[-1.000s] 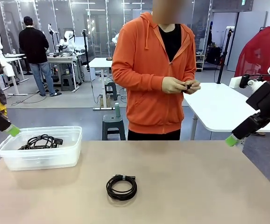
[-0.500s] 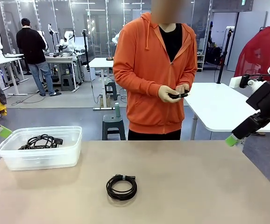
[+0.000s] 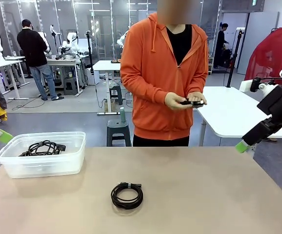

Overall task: Organize and store the cables.
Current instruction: Place the USB Extension Cable into the Organizing box.

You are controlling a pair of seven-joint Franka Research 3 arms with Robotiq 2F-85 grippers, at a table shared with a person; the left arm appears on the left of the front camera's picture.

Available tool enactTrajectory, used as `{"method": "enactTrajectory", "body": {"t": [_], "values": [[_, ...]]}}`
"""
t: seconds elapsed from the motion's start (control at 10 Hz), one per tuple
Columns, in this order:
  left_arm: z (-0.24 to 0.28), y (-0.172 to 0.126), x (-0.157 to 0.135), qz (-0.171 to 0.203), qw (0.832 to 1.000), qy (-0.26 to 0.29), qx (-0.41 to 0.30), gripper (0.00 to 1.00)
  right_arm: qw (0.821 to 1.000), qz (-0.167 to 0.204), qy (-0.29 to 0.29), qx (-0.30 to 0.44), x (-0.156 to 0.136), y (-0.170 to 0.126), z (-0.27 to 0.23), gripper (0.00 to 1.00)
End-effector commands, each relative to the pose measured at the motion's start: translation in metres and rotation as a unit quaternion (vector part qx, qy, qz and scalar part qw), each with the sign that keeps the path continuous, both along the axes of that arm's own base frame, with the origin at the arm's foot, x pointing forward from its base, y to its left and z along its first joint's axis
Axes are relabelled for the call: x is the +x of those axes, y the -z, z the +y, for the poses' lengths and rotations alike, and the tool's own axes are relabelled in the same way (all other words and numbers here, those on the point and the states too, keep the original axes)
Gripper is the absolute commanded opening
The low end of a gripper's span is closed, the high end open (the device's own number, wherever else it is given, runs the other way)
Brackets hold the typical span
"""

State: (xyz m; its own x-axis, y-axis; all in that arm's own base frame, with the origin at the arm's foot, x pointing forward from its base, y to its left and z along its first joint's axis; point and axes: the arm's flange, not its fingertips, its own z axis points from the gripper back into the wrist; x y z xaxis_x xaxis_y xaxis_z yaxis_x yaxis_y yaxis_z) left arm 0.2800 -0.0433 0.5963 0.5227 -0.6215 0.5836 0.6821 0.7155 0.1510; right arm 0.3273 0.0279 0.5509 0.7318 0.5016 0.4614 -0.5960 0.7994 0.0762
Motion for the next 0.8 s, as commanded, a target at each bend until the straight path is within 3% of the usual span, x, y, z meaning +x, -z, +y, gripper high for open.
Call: {"method": "enactTrajectory", "body": {"t": [0.0, 0.2, 0.4, 0.7], "values": [[-0.001, -0.001, -0.002, -0.001, 1.000, -0.006, 0.005, 1.00, 1.000, 0.003, 0.000, -0.004, 0.001, -0.002, 0.001, 1.00], [0.000, 0.000, 0.000, 0.000, 1.000, 0.000, 0.000, 1.00, 1.000, 0.003, 0.000, -0.004, 0.001, -0.002, 0.001, 1.00], [-0.031, 0.004, 0.005, -0.011, 0.988, 0.123, 0.088, 1.00, 1.000, 0.003, 0.000, -0.004, 0.001, -0.002, 0.001, 1.00], [-0.081, 0.021, 0.025, 0.003, 0.959, 0.239, 0.150, 1.00, 1.000, 0.003, 0.000, -0.004, 0.001, -0.002, 0.001, 1.00]]}}
